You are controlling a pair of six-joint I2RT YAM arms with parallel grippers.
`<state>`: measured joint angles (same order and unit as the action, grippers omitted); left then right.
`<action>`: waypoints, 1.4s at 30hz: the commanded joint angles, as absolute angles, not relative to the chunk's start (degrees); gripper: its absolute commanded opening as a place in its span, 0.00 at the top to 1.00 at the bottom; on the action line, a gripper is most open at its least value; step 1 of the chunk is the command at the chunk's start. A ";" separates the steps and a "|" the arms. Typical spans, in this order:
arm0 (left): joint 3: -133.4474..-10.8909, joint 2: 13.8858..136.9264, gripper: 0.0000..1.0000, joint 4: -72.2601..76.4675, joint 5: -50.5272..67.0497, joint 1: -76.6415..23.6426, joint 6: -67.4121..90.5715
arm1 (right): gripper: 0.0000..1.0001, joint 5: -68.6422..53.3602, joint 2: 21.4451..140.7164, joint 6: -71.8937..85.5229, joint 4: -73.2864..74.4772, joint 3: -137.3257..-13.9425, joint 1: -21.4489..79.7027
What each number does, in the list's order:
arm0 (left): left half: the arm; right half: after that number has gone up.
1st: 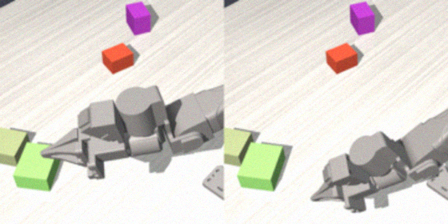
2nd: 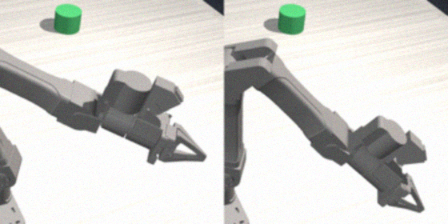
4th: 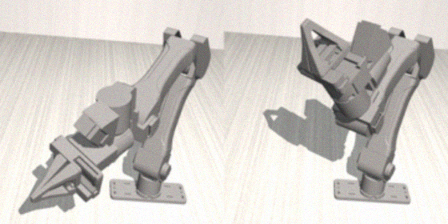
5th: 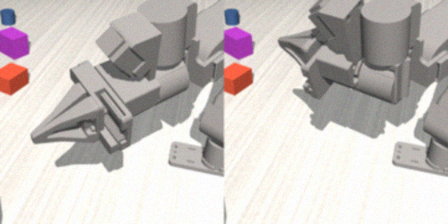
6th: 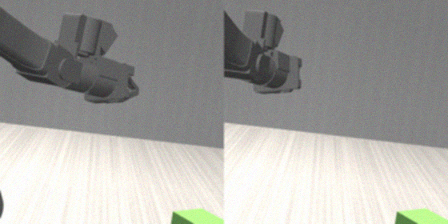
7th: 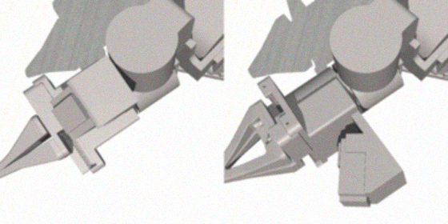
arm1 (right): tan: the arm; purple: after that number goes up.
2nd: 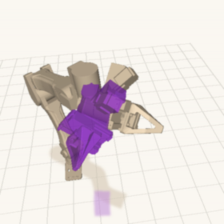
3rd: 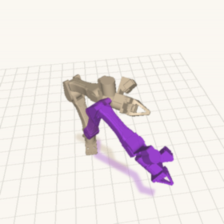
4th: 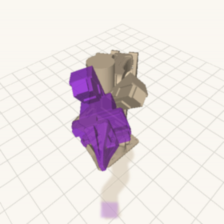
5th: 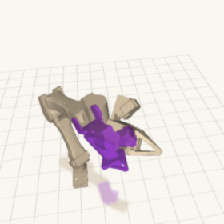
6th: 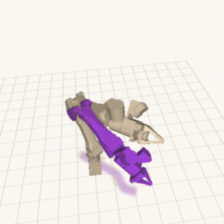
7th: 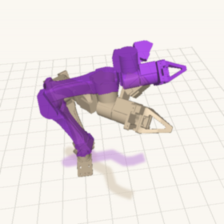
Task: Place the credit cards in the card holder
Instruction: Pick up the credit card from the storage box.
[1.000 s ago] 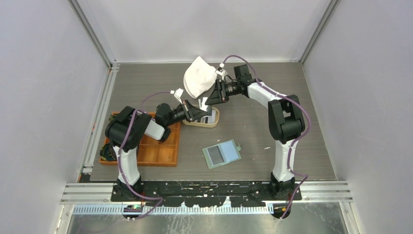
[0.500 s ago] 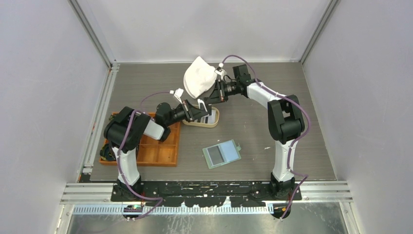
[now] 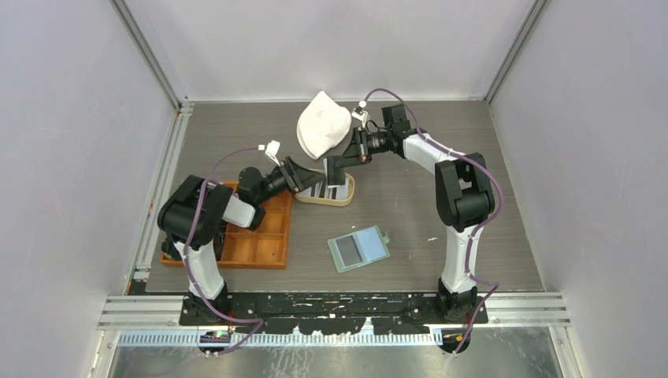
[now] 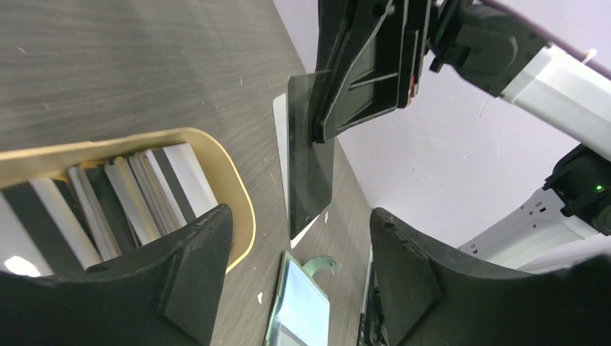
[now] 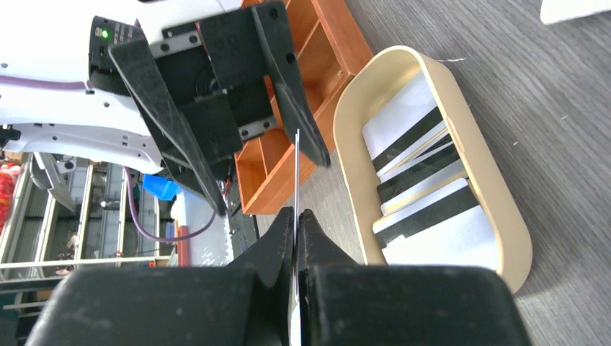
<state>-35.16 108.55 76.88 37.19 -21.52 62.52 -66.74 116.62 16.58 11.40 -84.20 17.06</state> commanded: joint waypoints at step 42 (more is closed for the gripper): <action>-47.00 114.73 0.89 82.00 49.35 -16.26 69.68 | 0.99 -75.56 117.21 1.31 23.29 -92.19 18.80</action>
<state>-45.32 114.15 78.65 48.27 -16.58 69.14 -72.38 118.65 2.09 23.29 -89.78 18.50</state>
